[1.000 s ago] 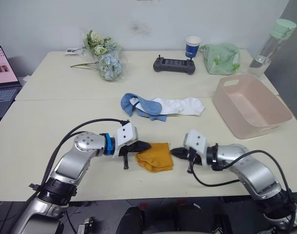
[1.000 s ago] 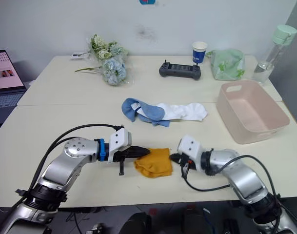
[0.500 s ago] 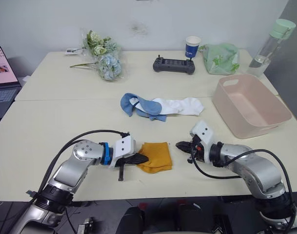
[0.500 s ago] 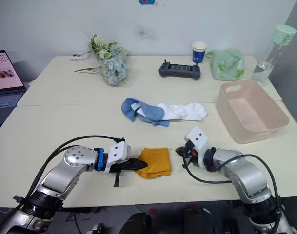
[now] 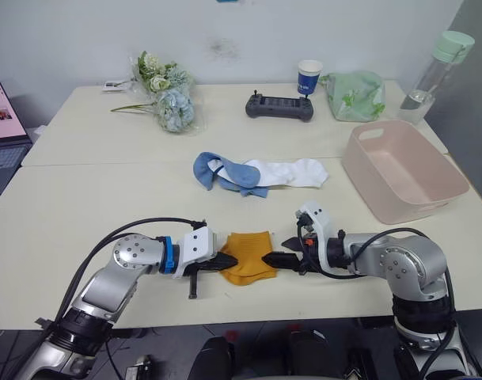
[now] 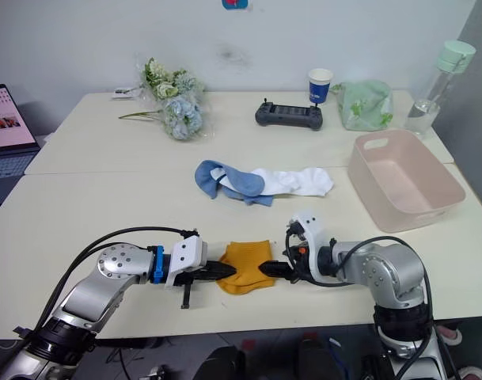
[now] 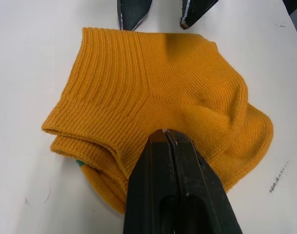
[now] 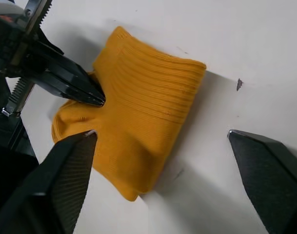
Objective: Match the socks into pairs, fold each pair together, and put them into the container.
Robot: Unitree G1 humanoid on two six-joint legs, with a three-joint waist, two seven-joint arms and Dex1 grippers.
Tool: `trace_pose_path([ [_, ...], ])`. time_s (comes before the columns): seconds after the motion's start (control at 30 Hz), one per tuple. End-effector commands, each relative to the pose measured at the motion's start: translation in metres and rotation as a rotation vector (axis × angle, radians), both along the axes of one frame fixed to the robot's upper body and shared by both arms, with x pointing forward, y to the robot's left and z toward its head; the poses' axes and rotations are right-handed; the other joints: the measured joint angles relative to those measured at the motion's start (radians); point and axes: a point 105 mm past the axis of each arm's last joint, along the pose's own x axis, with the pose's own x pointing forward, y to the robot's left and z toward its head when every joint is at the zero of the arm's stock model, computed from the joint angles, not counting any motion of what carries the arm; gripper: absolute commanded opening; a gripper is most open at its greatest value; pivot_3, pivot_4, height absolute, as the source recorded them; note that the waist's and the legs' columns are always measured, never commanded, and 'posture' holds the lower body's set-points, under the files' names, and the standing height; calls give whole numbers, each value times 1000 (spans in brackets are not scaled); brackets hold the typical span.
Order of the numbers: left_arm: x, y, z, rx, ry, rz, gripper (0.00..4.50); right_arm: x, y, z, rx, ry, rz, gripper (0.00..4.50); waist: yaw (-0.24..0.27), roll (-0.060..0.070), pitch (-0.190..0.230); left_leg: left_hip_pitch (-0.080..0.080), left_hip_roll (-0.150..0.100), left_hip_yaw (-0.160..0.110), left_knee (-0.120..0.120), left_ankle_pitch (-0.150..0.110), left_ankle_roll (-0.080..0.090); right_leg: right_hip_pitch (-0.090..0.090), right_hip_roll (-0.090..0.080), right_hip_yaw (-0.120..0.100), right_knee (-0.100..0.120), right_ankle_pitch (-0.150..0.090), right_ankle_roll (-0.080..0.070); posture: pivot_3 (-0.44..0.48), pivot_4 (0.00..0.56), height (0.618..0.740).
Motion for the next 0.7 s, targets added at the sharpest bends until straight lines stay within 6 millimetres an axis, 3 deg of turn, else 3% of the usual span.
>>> trace_pose_path([
  [0.03,0,14,-10,62,28,43,0,-3,19,-7,24,72,39,4441,-8,0,0,0,0,0,0,0,0,0,0,0,0,0,0,0,150,740],
  [0.33,2,26,-6,73,13,89,0,2,61,-5,157,195,85,4441,-33,1,-1,3,1,0,-1,0,0,-1,2,1,5,0,0,0,150,740],
  [0.6,3,27,-2,50,5,108,0,7,69,1,237,226,95,4441,-41,1,-1,3,2,-1,-1,0,0,-2,2,1,7,0,0,0,150,740],
  [0.7,5,27,0,35,1,119,0,10,69,3,247,213,87,3859,-41,1,-1,3,1,-1,-1,0,0,-3,2,1,7,0,0,0,150,740],
])
